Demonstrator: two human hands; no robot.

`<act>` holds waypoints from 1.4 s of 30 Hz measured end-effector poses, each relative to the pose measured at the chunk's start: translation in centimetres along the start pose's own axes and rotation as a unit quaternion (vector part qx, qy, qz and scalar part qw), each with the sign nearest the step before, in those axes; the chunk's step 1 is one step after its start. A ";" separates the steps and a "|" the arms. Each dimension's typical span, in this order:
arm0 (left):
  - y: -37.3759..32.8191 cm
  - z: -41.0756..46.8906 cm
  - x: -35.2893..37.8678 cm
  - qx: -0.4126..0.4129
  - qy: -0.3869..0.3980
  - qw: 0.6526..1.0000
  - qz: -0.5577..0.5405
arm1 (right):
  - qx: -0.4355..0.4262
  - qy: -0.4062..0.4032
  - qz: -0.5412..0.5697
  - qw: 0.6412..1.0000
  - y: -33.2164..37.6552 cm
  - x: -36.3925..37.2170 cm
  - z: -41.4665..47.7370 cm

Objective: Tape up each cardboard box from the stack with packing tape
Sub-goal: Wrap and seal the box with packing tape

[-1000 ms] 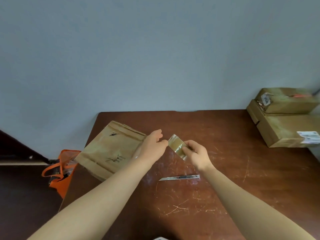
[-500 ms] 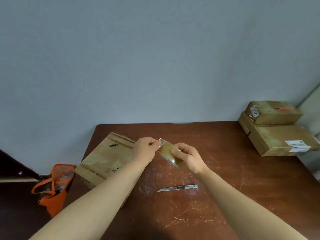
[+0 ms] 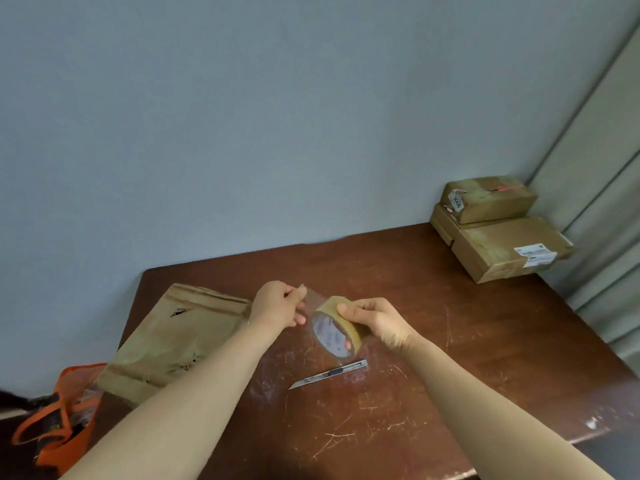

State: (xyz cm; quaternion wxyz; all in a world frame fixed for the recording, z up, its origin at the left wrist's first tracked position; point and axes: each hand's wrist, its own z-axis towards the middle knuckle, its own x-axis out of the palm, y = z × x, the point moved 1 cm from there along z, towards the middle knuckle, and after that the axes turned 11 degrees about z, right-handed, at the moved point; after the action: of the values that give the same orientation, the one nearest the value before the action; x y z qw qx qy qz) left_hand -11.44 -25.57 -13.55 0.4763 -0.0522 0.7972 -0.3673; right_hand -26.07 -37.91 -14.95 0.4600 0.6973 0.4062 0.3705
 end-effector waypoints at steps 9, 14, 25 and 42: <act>-1.3 1.8 1.6 -0.033 0.006 0.996 -0.078 | 0.071 -0.048 -0.074 0.994 -1.2 -5.7 -2.8; -0.8 2.7 1.5 -0.060 -0.026 0.993 -0.099 | 0.082 -0.108 -0.040 0.990 -2.6 -9.2 -4.8; 0.6 1.8 4.7 -0.115 -0.037 0.982 -0.142 | 0.142 -0.150 -0.162 0.965 -2.7 -12.6 -3.8; 1.7 2.7 8.4 -0.187 -0.037 0.958 -0.213 | 0.223 -0.143 -0.643 0.719 -2.9 -11.6 3.0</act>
State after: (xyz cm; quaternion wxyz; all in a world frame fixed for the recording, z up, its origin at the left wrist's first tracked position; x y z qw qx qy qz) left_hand -13.38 -29.40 -21.40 0.3976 -0.3222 0.8040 -0.3029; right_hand -28.58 -48.72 -20.22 0.4711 0.3957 0.7570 -0.2201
